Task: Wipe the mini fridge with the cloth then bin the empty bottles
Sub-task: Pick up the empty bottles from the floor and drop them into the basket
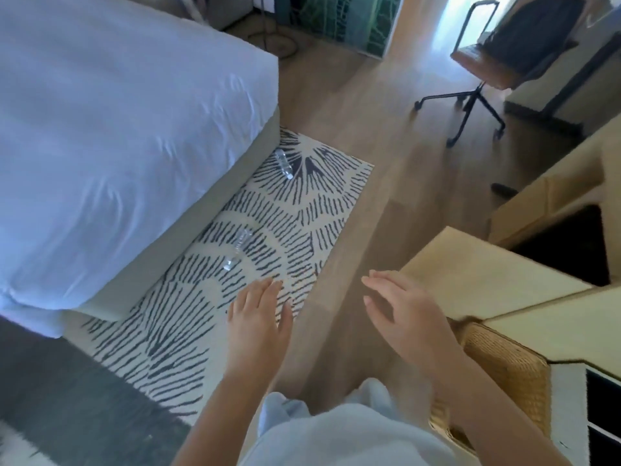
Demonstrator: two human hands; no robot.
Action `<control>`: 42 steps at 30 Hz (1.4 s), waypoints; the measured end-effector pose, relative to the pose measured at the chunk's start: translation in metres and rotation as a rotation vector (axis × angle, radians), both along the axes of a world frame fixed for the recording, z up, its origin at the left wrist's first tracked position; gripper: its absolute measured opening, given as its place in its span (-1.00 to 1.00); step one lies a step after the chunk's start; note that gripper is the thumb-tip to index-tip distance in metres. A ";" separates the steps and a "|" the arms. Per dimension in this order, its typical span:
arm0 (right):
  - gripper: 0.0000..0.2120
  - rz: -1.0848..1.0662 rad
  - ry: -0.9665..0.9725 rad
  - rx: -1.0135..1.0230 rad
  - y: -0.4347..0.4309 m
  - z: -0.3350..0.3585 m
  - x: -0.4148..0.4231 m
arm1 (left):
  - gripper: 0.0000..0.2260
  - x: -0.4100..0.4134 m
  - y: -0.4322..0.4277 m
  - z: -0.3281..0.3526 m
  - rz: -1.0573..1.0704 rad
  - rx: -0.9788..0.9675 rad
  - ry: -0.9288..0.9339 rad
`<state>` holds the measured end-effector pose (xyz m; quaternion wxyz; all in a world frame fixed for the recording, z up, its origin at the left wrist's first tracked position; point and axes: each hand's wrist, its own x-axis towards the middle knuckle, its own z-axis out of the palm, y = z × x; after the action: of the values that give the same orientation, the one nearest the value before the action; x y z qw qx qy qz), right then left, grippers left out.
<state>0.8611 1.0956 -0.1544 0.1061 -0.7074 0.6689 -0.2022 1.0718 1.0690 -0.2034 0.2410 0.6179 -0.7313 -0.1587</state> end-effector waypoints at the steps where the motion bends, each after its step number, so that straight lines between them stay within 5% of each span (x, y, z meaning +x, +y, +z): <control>1: -0.76 0.039 0.010 -0.007 -0.009 0.000 0.011 | -0.63 0.012 0.000 -0.002 0.026 0.004 0.009; 15: -0.73 0.425 -0.028 0.098 -0.172 -0.025 0.081 | -0.61 0.060 -0.056 -0.027 0.437 0.118 -0.012; 30: -0.67 0.394 -0.004 0.172 -0.463 -0.026 -0.075 | -0.60 -0.073 -0.341 -0.003 0.475 0.108 -0.074; 42: -0.67 0.385 -0.039 0.179 -0.636 -0.036 -0.084 | -0.58 -0.102 -0.516 -0.029 0.431 0.194 -0.088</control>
<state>0.7770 0.4596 -0.1907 0.2180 -0.8059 0.5345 -0.1314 0.9701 0.5528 -0.2324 0.1766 0.7863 -0.5737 -0.1463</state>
